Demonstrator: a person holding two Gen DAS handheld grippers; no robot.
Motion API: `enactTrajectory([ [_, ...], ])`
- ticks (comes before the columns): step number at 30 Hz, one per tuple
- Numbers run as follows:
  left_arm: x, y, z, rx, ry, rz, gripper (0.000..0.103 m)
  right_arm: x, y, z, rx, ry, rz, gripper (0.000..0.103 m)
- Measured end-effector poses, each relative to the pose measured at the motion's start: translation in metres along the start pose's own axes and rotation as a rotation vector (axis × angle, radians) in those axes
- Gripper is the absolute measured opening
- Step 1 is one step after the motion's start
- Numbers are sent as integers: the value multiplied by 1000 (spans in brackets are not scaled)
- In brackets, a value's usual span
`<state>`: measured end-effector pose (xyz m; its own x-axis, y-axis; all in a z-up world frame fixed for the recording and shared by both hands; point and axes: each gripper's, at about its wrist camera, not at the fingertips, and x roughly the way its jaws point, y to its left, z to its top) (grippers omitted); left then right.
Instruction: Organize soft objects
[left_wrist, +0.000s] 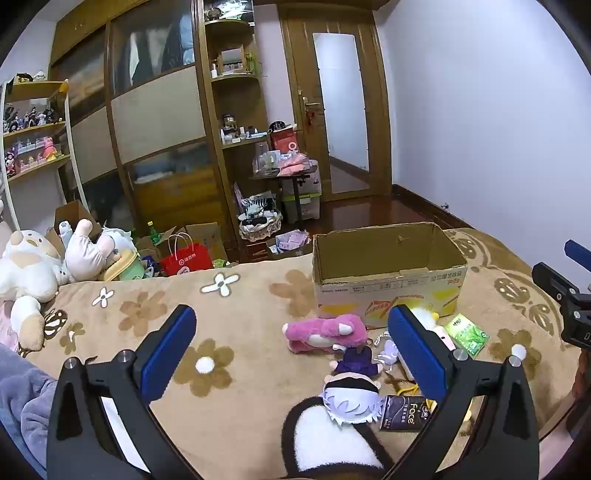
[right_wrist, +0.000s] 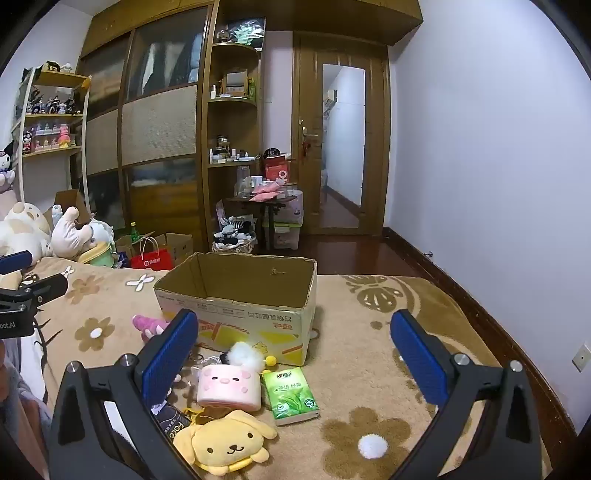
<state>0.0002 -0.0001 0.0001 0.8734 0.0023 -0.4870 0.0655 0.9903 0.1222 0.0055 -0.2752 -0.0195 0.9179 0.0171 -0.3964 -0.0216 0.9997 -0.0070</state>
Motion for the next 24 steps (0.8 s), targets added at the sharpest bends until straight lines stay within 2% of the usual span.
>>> enactTrajectory([
  [24,0,-1,0,3,-4,1,102,2,1,0,2,10,8,103],
])
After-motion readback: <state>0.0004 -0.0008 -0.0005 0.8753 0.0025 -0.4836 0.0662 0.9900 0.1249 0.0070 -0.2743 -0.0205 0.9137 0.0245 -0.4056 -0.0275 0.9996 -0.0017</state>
